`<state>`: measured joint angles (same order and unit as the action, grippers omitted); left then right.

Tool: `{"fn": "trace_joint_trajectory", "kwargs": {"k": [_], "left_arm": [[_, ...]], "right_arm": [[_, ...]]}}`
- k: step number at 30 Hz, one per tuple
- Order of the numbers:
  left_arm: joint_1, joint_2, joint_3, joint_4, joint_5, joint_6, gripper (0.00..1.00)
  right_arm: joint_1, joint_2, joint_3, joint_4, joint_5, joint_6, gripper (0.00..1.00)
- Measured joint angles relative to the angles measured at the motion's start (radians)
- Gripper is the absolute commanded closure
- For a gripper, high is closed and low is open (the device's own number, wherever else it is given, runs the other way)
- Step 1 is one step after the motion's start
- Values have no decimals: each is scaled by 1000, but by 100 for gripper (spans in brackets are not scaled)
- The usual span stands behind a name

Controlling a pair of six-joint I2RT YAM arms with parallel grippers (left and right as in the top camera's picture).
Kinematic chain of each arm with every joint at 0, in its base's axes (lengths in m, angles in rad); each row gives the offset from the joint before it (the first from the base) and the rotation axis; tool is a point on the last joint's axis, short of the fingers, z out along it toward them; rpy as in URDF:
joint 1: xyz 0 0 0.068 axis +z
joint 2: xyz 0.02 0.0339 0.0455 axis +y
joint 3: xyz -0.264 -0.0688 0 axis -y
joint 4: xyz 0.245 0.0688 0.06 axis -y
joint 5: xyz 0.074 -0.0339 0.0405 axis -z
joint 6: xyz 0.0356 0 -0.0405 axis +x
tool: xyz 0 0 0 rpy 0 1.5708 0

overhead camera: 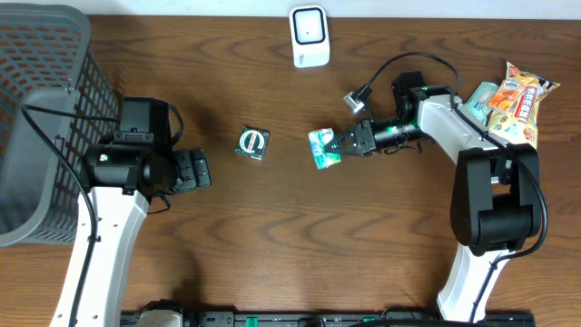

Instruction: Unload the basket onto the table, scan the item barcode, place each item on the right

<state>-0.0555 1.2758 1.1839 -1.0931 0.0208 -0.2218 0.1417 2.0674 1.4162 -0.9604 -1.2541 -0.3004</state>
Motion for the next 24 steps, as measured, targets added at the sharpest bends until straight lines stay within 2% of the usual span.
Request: {"fn": "trace_joint_trajectory", "kwargs": {"k": [8, 24], "left_arm": [[0, 0, 0, 0, 0, 0, 3], [0, 0, 0, 0, 0, 0, 2]], "right_arm": [[0, 0, 0, 1, -215, -87, 99], [0, 0, 0, 1, -269, -109, 99]]}}
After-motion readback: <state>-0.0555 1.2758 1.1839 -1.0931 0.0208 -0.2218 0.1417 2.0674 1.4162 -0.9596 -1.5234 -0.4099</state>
